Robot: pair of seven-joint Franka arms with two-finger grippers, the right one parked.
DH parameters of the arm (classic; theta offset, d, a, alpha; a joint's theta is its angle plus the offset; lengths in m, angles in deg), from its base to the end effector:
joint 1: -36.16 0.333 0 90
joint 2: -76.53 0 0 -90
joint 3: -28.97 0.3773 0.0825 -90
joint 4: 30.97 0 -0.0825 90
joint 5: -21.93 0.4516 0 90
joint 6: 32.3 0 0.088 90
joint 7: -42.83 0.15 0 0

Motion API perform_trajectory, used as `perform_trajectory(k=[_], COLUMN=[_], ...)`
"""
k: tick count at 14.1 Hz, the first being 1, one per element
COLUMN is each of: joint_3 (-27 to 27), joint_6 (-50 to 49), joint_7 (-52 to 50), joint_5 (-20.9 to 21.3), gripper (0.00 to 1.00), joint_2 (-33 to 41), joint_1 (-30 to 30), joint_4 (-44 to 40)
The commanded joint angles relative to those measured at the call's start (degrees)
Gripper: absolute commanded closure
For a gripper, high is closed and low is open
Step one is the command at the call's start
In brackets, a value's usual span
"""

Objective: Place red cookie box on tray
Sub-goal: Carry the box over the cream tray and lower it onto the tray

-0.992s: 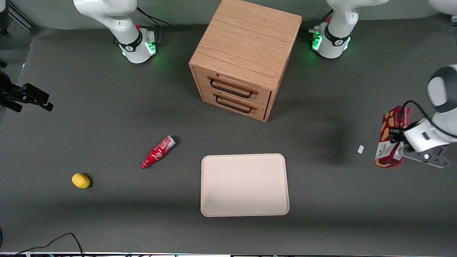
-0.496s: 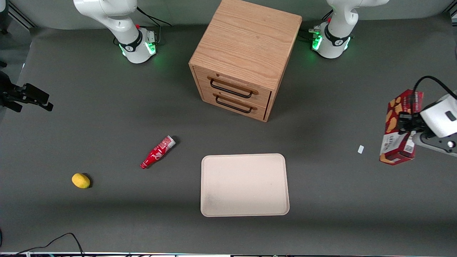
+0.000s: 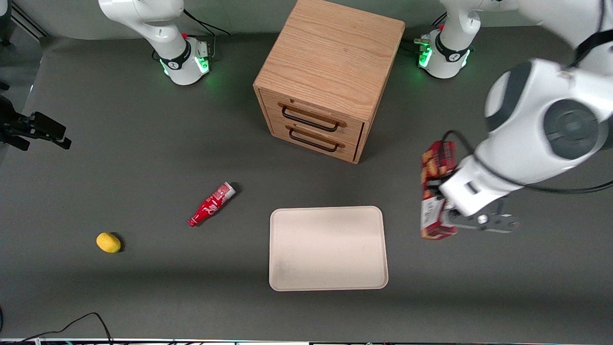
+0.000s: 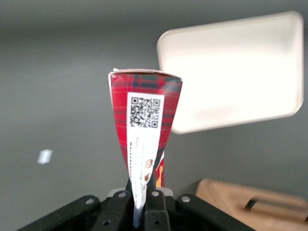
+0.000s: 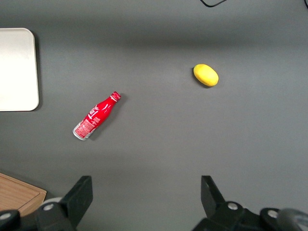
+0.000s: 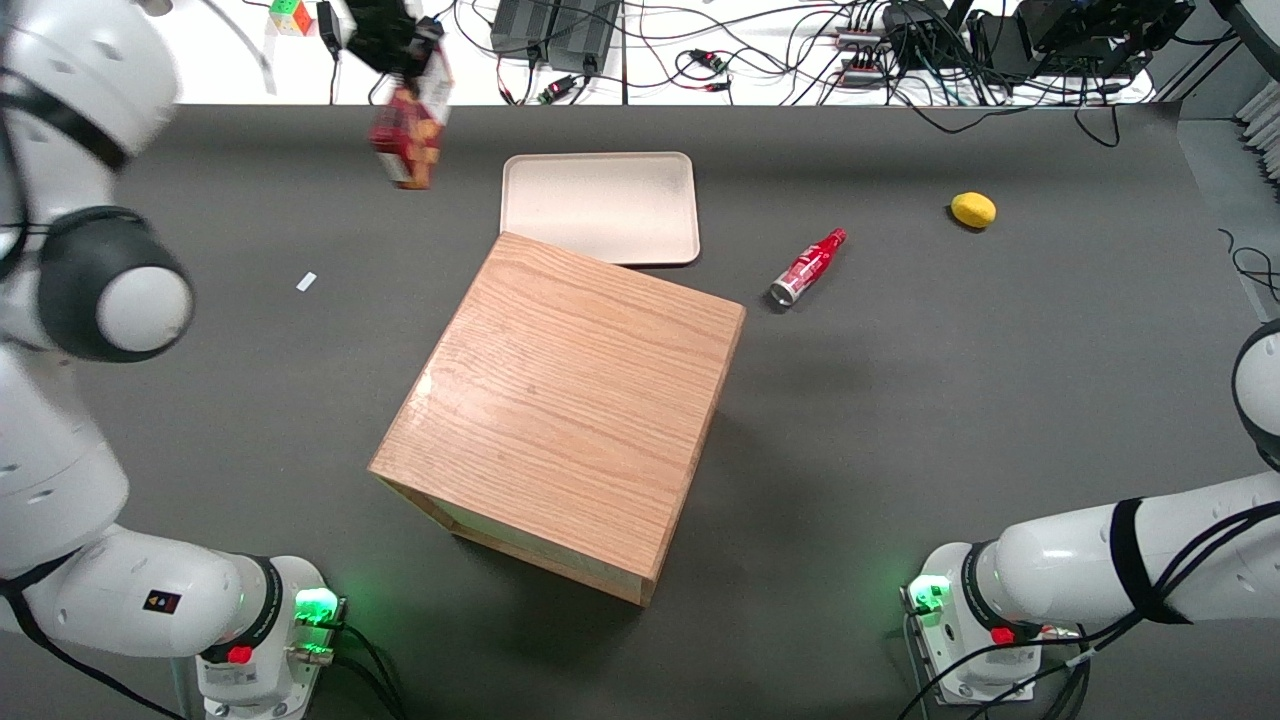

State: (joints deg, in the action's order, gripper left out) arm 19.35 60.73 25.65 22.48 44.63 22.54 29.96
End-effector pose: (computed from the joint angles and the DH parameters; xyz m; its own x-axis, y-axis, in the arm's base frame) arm 0.7606 -0.2846 0.5244 0.9966 -0.0813 -0.0139 -0.0799 -0.9937 0.0781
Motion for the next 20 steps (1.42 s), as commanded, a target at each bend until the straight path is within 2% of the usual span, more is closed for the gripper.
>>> perform_trajectory(k=[1, 7, 12, 15, 20], joint_3=[0.7, 1.3, 2.6, 2.8, 2.9], joint_6=[5.0, 18.1, 20.1, 20.6, 20.9], joint_7=[-8.6, -14.9, -14.4, -11.6, -11.1], joint_5=[0.1, 0.1, 0.7, 3.1, 4.5], gripper=[1.00, 1.00, 1.00, 1.00, 1.00], joint_2=[-8.8, -20.0, -24.5, -26.6, -28.9], joint_1=[-4.3, -7.7, -7.7, -7.6, -7.7], joint_4=[-7.9, -9.4, -10.8, -10.6, -10.4])
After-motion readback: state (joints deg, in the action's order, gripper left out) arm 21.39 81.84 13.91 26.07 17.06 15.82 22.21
